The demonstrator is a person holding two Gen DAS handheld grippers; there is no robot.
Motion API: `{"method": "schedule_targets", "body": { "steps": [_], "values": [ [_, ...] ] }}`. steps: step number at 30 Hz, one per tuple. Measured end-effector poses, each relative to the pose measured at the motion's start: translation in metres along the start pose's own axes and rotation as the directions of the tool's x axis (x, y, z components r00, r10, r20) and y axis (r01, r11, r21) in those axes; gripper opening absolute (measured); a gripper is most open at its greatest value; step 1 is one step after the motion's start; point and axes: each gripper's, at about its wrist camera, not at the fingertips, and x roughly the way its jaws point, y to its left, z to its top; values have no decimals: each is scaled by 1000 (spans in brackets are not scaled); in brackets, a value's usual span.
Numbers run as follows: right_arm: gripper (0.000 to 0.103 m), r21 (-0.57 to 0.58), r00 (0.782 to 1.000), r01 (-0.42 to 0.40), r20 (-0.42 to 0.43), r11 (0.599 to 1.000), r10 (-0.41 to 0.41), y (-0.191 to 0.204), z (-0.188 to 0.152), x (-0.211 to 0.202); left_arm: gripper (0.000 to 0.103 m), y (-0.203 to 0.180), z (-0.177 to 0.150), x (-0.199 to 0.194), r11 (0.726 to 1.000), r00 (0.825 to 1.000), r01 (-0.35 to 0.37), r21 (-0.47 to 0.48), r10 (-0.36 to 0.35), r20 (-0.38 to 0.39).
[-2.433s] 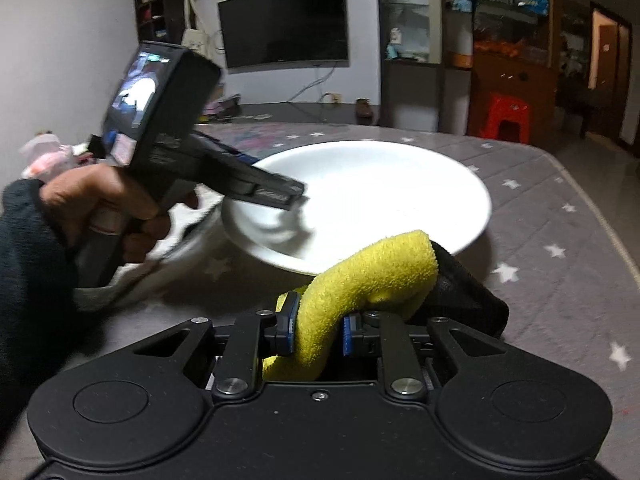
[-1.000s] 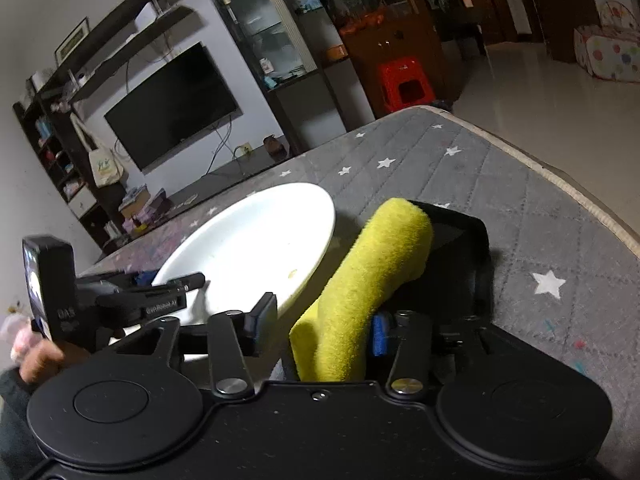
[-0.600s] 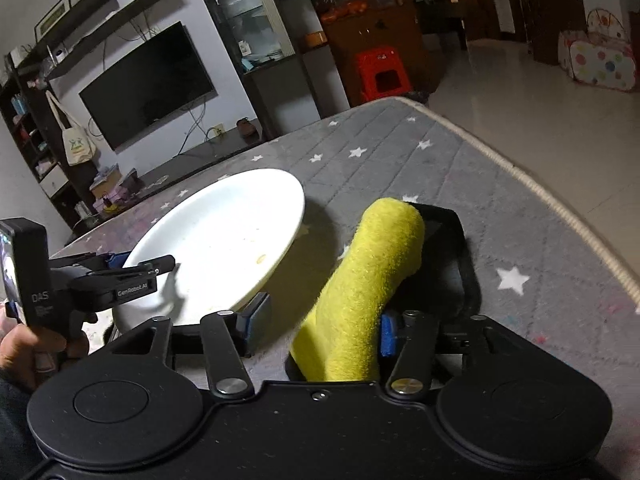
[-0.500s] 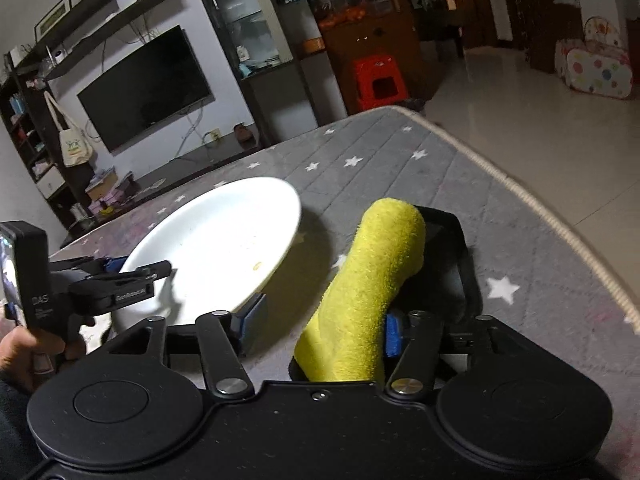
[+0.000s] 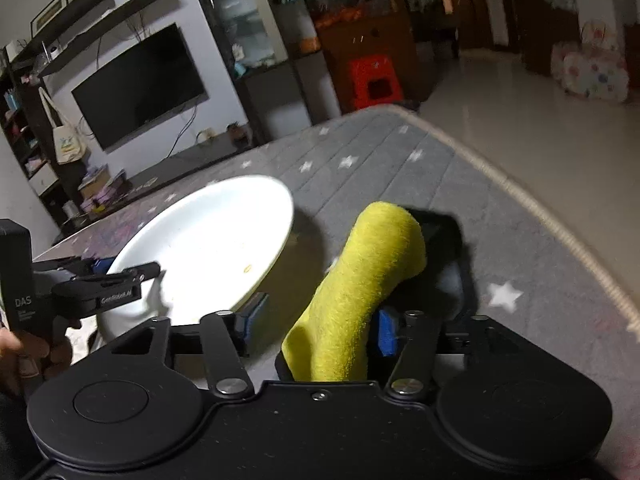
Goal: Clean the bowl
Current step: 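Rub the yellow cloth along the bowl's outer rim with the right tool, then wipe along the bowl rim with the cloth in the right tool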
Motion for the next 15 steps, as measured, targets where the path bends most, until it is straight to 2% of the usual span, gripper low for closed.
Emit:
{"method": "schedule_targets", "body": {
  "steps": [4,6,10,11,13,15],
  "values": [
    [61,-150,992,121,62,981,-112,18,0,-6,47,1,0,0,1000,1000,2,-1,-2,1],
    [61,-209,986,155,94,966,-138,26,-1,-6,47,1,0,0,1000,1000,2,-1,-2,1],
    [59,-166,989,136,81,977,-124,23,0,3,47,1,-1,0,1000,1000,3,-2,-3,1],
    [56,-143,987,147,83,979,-137,19,0,8,47,1,-1,1,1000,1000,2,-2,-2,2],
    [36,-121,987,152,69,981,-144,15,-1,15,47,1,-1,1,1000,1000,1,0,-1,2],
    [25,-68,992,125,36,990,-123,6,-2,24,47,0,-1,1,1000,1000,2,0,-2,1]
  ]
}}
